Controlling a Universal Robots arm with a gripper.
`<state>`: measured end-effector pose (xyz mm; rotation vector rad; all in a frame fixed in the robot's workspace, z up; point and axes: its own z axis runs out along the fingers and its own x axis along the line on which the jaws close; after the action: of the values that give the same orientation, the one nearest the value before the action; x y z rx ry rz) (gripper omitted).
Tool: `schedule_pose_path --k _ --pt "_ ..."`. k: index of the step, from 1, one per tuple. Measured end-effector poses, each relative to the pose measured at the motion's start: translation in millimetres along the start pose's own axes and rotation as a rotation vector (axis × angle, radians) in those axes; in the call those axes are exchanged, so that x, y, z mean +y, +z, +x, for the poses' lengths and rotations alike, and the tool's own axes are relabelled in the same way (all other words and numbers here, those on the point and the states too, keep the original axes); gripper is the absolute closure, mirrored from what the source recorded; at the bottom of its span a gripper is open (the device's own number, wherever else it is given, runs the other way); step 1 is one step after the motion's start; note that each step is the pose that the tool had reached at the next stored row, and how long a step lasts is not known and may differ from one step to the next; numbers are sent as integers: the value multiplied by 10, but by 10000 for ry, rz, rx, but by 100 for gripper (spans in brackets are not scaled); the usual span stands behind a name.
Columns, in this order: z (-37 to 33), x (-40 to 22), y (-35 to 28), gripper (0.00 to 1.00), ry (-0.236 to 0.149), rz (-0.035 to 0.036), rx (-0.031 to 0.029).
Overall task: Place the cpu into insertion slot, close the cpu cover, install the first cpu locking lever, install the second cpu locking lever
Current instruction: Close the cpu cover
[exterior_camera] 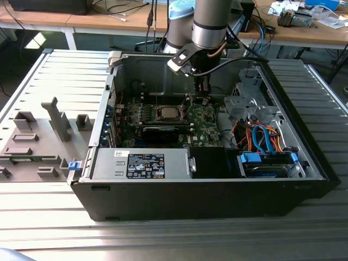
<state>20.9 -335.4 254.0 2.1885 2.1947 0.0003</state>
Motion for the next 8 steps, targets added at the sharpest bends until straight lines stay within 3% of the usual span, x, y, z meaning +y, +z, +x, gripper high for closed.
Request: schedule_pose_path --k 8 --pt "0 -25 -1 89 0 -3 1"
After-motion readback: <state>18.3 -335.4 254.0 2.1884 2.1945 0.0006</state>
